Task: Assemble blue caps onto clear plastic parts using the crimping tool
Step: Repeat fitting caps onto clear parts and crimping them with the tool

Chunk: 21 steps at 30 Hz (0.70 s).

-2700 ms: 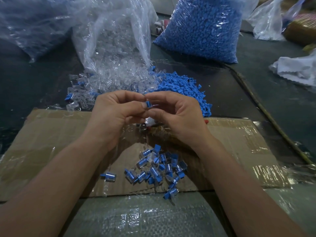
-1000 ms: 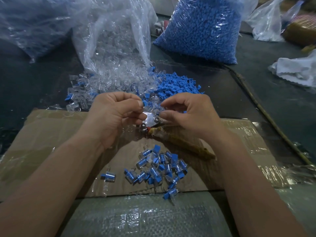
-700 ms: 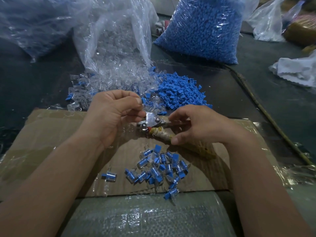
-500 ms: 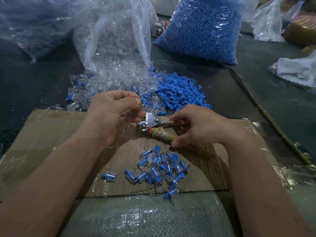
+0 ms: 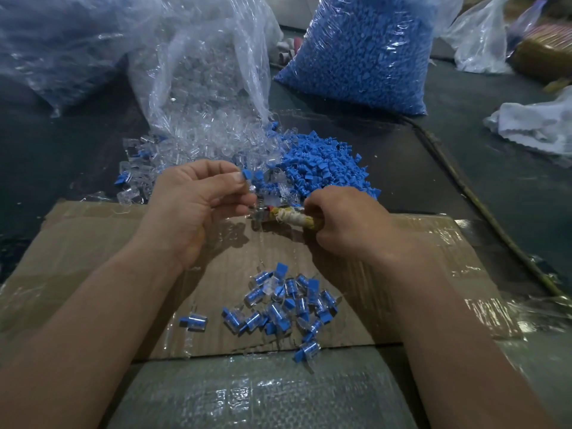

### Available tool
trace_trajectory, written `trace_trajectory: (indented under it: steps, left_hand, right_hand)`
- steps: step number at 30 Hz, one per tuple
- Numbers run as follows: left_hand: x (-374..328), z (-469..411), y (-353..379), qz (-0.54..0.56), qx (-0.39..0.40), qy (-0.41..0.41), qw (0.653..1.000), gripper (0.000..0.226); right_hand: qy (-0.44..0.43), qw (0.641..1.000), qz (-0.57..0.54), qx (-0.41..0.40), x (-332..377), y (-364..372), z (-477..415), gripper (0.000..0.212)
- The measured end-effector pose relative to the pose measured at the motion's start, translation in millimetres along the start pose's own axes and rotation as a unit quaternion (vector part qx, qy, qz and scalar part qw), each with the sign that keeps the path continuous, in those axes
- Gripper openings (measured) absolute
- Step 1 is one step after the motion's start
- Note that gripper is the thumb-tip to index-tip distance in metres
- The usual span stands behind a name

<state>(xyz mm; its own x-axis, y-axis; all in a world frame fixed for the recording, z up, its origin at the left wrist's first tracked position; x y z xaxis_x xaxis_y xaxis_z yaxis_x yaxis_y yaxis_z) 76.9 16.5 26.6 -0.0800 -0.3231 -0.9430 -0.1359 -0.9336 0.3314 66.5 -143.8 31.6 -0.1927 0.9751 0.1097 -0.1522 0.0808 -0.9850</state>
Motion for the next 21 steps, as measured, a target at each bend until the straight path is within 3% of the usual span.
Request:
trace_trajectory:
  steps: [5, 11, 21]
  left_hand:
    - [-4.0, 0.2, -1.4, -0.004, 0.001, 0.014, 1.000, 0.011]
    - [-8.5, 2.1, -2.6, -0.018, -0.020, 0.047, 0.999, 0.009]
    - [-15.0, 5.8, -2.4, -0.059, -0.043, 0.110, 0.991, 0.015]
  right_hand:
    - [-0.002, 1.000, -0.024, -0.015, -4.6, 0.0, -0.9, 0.015]
    - [0.001, 0.984, -0.111, -0.137, -9.3, -23.3, 5.8, 0.012]
    - [-0.041, 0.981, -0.165, -0.094, 15.9, -14.0, 9.8, 0.013]
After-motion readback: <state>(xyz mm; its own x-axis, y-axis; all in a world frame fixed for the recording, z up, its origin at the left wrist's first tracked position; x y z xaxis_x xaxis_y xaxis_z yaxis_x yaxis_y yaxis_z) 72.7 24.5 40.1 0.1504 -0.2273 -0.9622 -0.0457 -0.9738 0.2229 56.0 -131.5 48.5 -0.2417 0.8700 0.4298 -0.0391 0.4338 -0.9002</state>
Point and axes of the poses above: each hand's wrist, its own z-axis away from the middle knuckle, its own y-axis out of the palm, x = y × z, the point moved 8 cm from there along -z, towards the middle knuckle, and after that the axes turned 3 degrees about x, right-handed, at the moved point
